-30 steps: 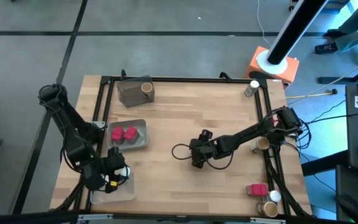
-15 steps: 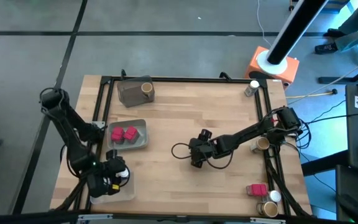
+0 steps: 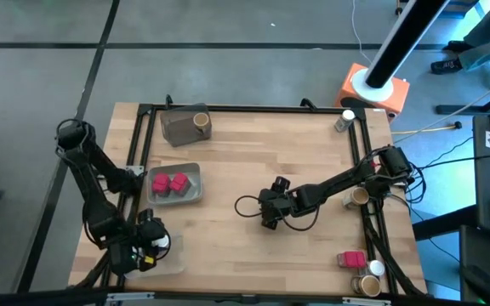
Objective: Sort spices by type
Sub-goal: Put the top left white seasoning bottle into the transparent bin, then put the top middle white seasoning bottle into the transparent bin
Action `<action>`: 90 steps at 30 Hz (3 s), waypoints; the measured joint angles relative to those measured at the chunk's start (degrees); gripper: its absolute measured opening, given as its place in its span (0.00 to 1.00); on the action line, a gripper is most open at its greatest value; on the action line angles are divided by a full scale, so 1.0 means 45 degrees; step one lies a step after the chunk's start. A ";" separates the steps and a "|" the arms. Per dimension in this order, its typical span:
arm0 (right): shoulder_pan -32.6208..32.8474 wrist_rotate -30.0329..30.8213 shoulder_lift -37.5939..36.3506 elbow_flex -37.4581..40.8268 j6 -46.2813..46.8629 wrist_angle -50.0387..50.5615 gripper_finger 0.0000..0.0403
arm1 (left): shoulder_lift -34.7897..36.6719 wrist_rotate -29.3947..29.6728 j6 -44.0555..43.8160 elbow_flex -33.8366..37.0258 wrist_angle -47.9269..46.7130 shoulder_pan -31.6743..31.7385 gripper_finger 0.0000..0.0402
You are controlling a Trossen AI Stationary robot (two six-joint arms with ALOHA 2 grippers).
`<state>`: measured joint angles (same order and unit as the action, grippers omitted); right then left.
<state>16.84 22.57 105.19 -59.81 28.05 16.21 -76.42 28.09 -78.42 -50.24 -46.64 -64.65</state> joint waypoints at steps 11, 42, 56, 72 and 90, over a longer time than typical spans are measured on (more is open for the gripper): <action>0.0000 0.0092 0.0000 0.0000 0.0000 -0.0063 0.76 | -0.0862 0.0734 -0.0547 0.0005 -0.0600 -0.0416 0.48; 0.0000 0.0115 0.0000 -0.0005 -0.0015 -0.0115 0.76 | -0.0996 0.0226 -0.0775 0.0044 -0.0683 -0.0416 0.37; 0.0000 0.0121 0.0000 -0.0005 -0.0574 -0.0636 0.76 | -0.1068 0.0346 0.0922 0.0039 0.1221 0.0418 0.59; 0.0000 0.0087 0.0000 -0.0005 -0.0973 -0.0627 0.76 | -0.2303 -0.2480 0.3537 0.0029 0.1823 0.2682 0.58; 0.0000 0.0092 0.0000 -0.0005 -0.0990 -0.0647 0.76 | -0.3255 -0.3808 0.4564 0.0029 0.1917 0.3076 0.52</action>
<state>16.84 22.98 105.19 -59.83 23.60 13.30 -91.07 10.96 -57.88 -50.11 -38.02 -50.81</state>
